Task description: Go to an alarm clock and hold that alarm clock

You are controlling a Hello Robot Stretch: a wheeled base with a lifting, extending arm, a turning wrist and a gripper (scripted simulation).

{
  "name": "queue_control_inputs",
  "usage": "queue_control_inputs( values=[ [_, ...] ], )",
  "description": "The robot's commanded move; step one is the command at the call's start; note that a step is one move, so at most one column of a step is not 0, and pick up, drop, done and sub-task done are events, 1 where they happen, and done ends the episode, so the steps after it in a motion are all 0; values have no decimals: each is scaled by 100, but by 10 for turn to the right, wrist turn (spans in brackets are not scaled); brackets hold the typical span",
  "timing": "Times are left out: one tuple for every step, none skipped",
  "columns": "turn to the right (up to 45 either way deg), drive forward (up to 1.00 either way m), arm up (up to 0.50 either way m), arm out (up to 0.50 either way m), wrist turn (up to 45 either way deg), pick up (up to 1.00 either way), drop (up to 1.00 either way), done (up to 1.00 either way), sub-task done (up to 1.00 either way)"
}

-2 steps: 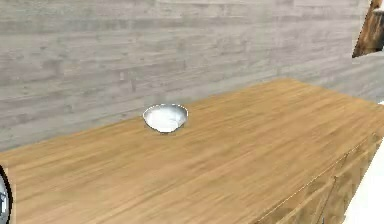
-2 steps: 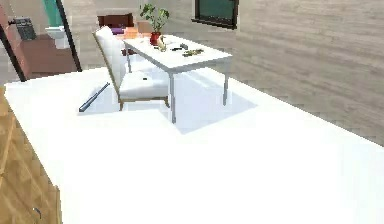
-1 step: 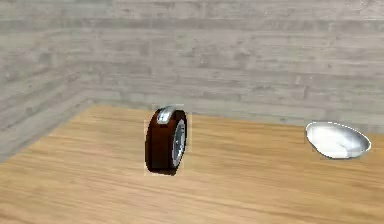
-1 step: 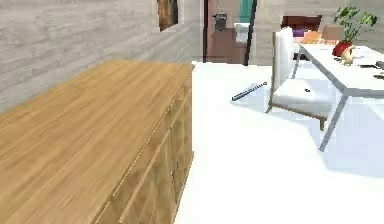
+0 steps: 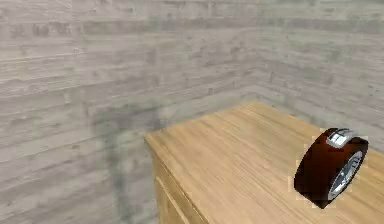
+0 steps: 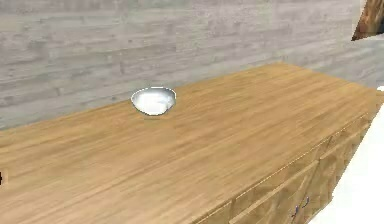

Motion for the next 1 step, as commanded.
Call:
queue_control_inputs(
  values=[
    [-450, 0, 0, 0, 0, 0, 0, 0, 0]
  ],
)
